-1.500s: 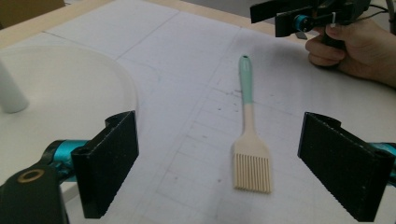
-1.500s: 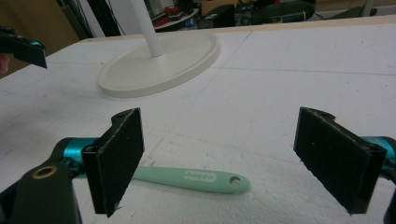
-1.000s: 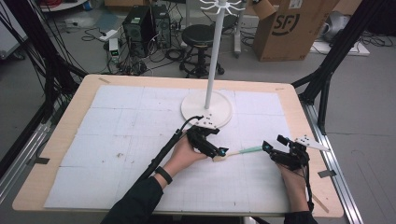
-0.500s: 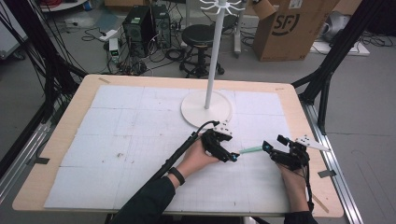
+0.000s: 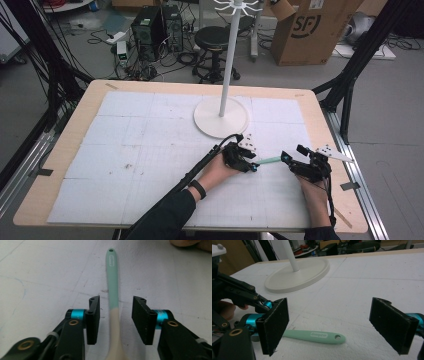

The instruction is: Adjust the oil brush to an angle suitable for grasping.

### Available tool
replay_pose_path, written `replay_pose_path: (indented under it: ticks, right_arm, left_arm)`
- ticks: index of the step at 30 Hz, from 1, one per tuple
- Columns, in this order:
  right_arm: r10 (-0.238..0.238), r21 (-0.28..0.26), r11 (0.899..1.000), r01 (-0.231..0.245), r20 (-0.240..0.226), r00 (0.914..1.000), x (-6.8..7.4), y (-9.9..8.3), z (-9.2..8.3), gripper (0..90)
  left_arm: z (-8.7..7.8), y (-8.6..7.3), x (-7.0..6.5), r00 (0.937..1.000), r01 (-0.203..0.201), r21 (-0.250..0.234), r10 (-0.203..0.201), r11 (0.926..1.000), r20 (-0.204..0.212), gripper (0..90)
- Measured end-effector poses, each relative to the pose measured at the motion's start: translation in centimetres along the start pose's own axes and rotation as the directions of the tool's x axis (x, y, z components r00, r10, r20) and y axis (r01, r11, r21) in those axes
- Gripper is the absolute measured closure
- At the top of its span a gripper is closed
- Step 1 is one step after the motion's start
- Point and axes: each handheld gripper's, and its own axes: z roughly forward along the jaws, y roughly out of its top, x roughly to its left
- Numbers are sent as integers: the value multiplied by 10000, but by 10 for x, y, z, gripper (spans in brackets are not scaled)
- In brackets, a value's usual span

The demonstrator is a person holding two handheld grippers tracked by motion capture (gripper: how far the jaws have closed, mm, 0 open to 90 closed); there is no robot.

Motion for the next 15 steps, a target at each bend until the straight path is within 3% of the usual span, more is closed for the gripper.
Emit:
replay_pose_path:
  ticks: [1, 15]
  right_arm:
    - [7, -2, 10000, -7, -8, 10000, 0, 0, 0, 153]
    - [13, -25, 10000, -13, -26, 10000, -1, 0, 0, 153]
  left_arm:
    - [2, 0, -1, 9997, -146, 188, 149, 9997, -176, 625]
    - [3, -2, 0, 10000, 59, 125, -58, 9999, -57, 785]
